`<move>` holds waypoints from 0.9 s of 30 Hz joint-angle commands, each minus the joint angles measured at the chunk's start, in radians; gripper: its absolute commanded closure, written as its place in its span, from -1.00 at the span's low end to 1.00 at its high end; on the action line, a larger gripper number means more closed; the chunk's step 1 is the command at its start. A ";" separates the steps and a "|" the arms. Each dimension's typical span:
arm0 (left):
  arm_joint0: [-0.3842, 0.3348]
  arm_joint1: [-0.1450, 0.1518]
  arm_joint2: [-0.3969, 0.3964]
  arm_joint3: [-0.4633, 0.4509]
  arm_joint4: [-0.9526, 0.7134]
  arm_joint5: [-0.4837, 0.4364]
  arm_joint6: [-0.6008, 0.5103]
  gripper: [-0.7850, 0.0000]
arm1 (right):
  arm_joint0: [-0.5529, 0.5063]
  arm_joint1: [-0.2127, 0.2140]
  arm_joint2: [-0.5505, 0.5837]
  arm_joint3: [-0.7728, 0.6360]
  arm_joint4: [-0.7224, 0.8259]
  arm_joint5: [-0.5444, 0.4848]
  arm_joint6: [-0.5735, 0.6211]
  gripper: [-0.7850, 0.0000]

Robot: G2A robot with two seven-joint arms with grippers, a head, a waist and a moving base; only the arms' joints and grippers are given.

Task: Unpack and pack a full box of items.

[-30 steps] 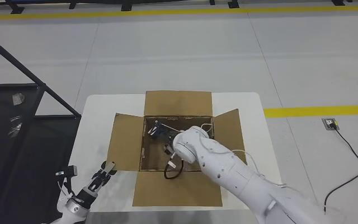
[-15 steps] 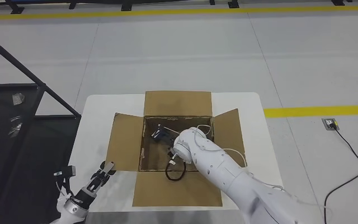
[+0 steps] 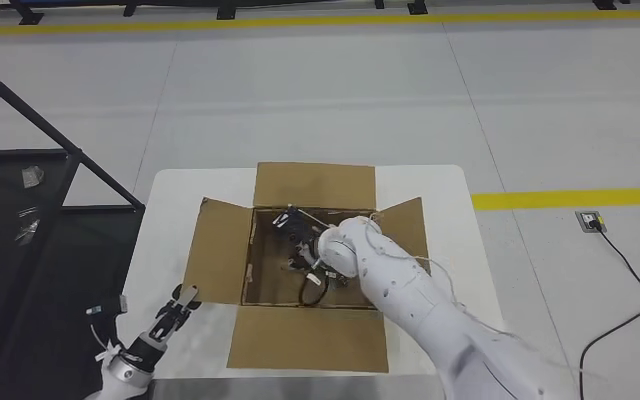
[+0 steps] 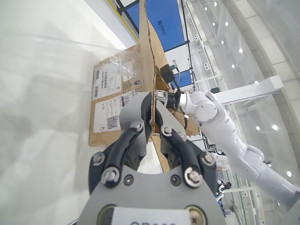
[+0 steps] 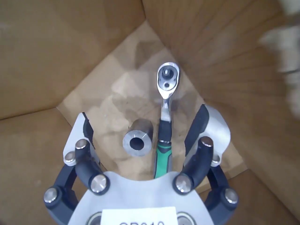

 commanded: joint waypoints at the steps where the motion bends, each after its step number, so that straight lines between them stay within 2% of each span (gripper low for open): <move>1: -0.003 0.000 -0.003 -0.004 0.022 0.009 0.006 1.00 | -0.015 0.032 0.046 -0.050 0.016 -0.039 -0.028 -1.00; 6: -0.006 -0.002 -0.001 -0.028 0.063 0.025 0.024 1.00 | -0.133 0.148 0.208 -0.269 0.027 -0.163 -0.058 -1.00; 7: -0.005 -0.002 -0.002 -0.033 0.074 0.027 0.028 0.89 | -0.176 0.175 0.252 -0.340 0.022 -0.171 -0.054 -1.00; 8: -0.003 -0.003 -0.001 -0.038 0.081 0.030 0.032 0.41 | -0.225 0.202 0.298 -0.420 0.009 -0.174 -0.032 -1.00; 9: 0.000 -0.003 0.000 -0.044 0.087 0.032 0.032 0.15 | -0.260 0.221 0.331 -0.478 -0.001 -0.169 -0.011 -1.00; 10: 0.002 -0.003 0.000 -0.049 0.089 0.034 0.032 -0.15 | -0.260 0.221 0.331 -0.478 -0.001 -0.169 -0.011 -1.00; 11: 0.005 -0.003 0.000 -0.055 0.092 0.035 0.031 -0.66 | -0.260 0.221 0.331 -0.478 -0.001 -0.169 -0.011 -1.00; 12: 0.008 -0.004 -0.001 -0.060 0.093 0.036 0.030 -1.00 | -0.260 0.221 0.331 -0.478 -0.001 -0.169 -0.011 -1.00; 17: 0.023 -0.005 -0.006 -0.088 0.090 0.035 0.028 -1.00 | -0.260 0.221 0.331 -0.478 -0.001 -0.169 -0.011 -1.00; 20: 0.035 -0.006 -0.009 -0.112 0.078 0.020 0.024 -1.00 | -0.292 0.231 0.354 -0.528 -0.016 -0.195 -0.055 -1.00; 27: 0.061 -0.007 -0.014 -0.195 0.092 0.013 0.012 -1.00 | -0.438 0.295 0.531 -0.712 0.013 -0.345 -0.115 -1.00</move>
